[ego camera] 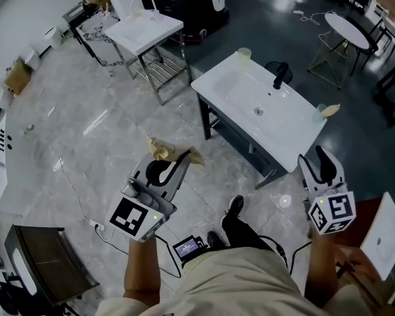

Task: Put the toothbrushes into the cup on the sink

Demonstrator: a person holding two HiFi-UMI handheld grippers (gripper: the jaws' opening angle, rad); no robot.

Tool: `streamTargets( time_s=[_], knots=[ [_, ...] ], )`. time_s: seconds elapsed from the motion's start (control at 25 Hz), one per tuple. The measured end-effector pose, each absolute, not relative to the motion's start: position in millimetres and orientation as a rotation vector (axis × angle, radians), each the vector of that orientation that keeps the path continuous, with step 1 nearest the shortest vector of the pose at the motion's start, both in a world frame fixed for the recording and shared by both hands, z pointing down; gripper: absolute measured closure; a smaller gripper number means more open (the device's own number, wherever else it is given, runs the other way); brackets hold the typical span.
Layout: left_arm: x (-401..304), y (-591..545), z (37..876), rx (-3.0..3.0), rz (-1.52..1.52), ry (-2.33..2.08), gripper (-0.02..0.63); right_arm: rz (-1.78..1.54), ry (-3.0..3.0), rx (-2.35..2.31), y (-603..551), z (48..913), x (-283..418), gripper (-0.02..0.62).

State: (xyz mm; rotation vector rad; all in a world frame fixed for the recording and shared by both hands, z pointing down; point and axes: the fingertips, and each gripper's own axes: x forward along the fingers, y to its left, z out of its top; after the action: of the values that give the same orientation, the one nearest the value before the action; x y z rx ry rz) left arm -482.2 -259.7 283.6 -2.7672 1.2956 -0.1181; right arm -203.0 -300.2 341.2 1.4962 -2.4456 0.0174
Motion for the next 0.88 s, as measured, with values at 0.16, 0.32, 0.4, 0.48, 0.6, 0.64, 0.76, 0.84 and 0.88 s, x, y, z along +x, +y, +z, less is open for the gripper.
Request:
streamTargets(
  time_s=[0.16,0.32,0.4,0.48,0.6,0.64,0.76,0.84,0.88],
  knots=[
    [-480.1,-297.8,292.1,-2.777,-0.155,1.294,0.575,0.031,-2.454,1.501,-339.6,347.8,-201.4,0.376],
    [-470.6,-354.7,291.6,-2.770,-0.183,1.278,0.575,0.040,-2.465,1.522,-392.6,348.7,-190.7,0.376],
    [-460.9,-386.7,293.2,-2.773,-0.194,1.268,0.575,0.036,-2.471,1.537,-421.4,348.1,-180.9,0.376],
    [-447.2,-418.7,295.9,-2.776,-0.208,1.250,0.575,0.028,-2.481,1.551,-450.9,347.8,-168.7,0.376],
    [-426.5,-466.8,295.2,-2.771,-0.229,1.236,0.575,0.030,-2.487,1.577,-494.5,345.8,-148.5,0.376],
    [-419.6,-481.5,294.0,-2.769,-0.235,1.233,0.575,0.030,-2.496,1.576,-507.4,344.1,-143.8,0.376],
    [-401.7,-519.8,289.9,-2.767,-0.239,1.223,0.575,0.016,-2.517,1.560,-539.5,337.7,-133.5,0.376],
    [-391.4,-542.5,288.6,-2.769,-0.241,1.213,0.575,0.028,-2.512,1.565,-556.2,338.5,-125.6,0.376],
    [-386.0,-553.1,289.2,-2.773,-0.249,1.204,0.575,0.040,-2.511,1.570,-562.3,340.2,-122.0,0.376]
  ],
)
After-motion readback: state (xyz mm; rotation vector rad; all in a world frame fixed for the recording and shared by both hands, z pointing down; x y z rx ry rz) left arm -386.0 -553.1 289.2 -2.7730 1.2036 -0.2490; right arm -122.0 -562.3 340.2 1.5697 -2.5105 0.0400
